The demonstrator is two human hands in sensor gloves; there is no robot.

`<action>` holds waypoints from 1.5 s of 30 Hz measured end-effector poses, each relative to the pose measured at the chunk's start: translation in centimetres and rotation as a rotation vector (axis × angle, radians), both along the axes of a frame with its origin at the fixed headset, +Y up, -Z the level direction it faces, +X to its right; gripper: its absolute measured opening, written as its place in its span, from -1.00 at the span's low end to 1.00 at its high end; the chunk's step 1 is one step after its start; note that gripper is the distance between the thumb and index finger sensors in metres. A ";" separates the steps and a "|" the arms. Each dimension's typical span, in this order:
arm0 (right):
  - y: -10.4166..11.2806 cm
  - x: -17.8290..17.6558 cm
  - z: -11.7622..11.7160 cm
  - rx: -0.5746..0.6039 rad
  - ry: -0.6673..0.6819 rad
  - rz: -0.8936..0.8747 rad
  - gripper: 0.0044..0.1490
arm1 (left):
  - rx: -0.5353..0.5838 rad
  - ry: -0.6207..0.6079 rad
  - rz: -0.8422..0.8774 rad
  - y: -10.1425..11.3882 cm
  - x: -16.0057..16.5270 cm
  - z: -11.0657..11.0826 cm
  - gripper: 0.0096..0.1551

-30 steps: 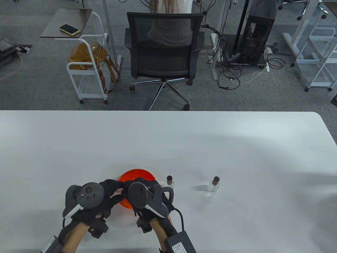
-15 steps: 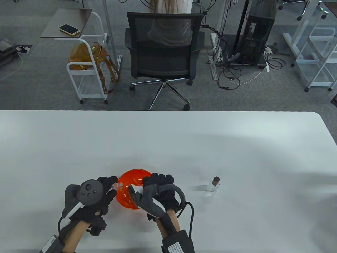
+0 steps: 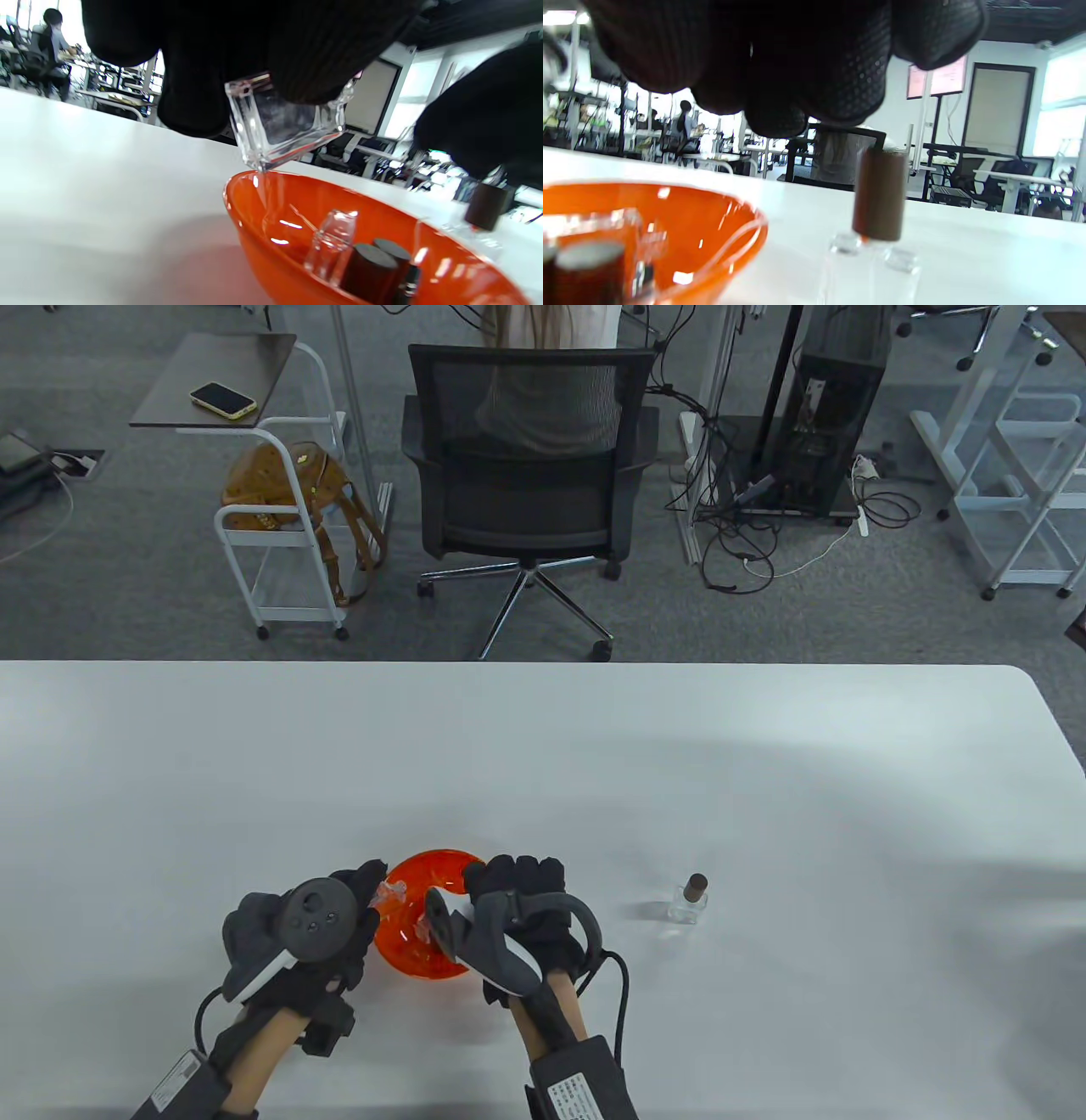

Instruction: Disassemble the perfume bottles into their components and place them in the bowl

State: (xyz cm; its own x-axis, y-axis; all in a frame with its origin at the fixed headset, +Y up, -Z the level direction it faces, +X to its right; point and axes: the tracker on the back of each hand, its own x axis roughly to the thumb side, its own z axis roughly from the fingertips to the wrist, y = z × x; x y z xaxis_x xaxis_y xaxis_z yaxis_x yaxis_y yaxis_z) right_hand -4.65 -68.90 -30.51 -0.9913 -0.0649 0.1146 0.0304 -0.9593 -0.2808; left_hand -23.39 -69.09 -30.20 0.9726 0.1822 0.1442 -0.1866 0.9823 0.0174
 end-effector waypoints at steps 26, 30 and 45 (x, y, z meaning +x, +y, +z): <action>1.8 4.4 -0.2 -0.020 -0.050 -0.210 -0.39 | -0.004 0.017 -0.095 1.4 0.6 -0.1 -0.30; 2.8 5.9 0.0 0.037 -0.093 -0.237 -0.35 | 0.074 -0.007 0.027 0.3 -2.0 1.3 -0.29; -4.9 21.3 -1.1 -0.389 -0.529 -0.527 0.26 | -0.059 -0.053 0.062 -1.2 -2.6 1.2 -0.25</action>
